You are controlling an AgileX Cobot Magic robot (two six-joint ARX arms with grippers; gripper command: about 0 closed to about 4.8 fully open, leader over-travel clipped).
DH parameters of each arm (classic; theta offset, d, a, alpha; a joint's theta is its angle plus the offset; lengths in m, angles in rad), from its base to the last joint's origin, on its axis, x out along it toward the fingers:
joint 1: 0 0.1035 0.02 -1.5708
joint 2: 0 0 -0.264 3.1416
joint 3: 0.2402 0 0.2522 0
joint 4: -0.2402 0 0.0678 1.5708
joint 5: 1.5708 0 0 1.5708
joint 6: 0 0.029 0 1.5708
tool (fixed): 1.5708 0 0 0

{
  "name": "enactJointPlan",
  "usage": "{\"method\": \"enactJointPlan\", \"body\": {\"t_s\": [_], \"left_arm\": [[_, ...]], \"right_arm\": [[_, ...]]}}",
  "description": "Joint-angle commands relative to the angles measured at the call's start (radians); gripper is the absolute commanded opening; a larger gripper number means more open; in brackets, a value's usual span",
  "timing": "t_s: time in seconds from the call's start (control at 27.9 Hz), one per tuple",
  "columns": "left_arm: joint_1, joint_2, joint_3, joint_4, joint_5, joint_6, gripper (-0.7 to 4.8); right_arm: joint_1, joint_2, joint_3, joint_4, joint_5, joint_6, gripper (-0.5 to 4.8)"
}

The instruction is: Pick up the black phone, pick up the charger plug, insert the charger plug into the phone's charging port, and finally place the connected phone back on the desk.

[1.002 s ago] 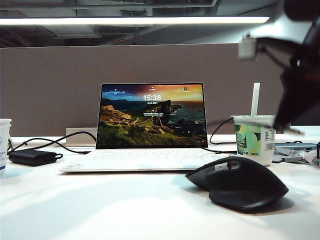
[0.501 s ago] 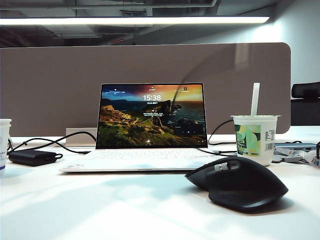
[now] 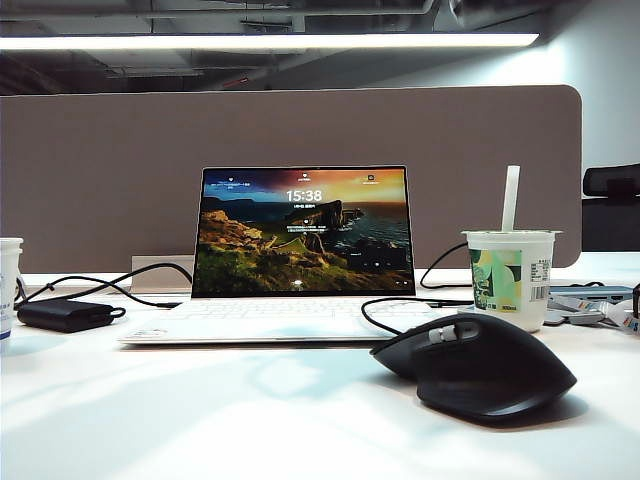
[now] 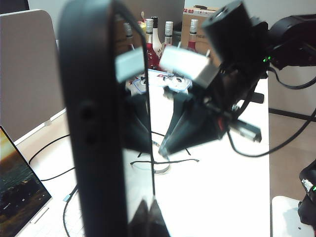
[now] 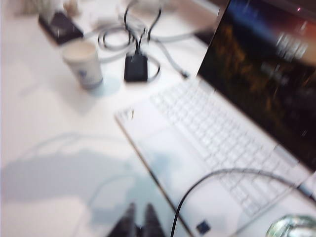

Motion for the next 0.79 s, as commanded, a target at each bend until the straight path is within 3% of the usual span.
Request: {"method": "enactJointPlan", "body": {"t_s": [0.04,0.43,0.79], "left_arm": [[0.001,-0.006,0.007,0.037,0.011,0.0,-0.07],[0.001,-0.006,0.007,0.036,0.011,0.0,-0.07],[0.001,-0.005,0.007,0.036,0.011,0.0,-0.06]], "right_arm": [[0.029,0.068,0.001,-0.138,0.063,-0.042,1.84],[0.177,0.321,0.001,-0.142,0.35,-0.087,1.65],[0.182,0.473,0.001,-0.054,0.375,-0.087,1.52]]}}
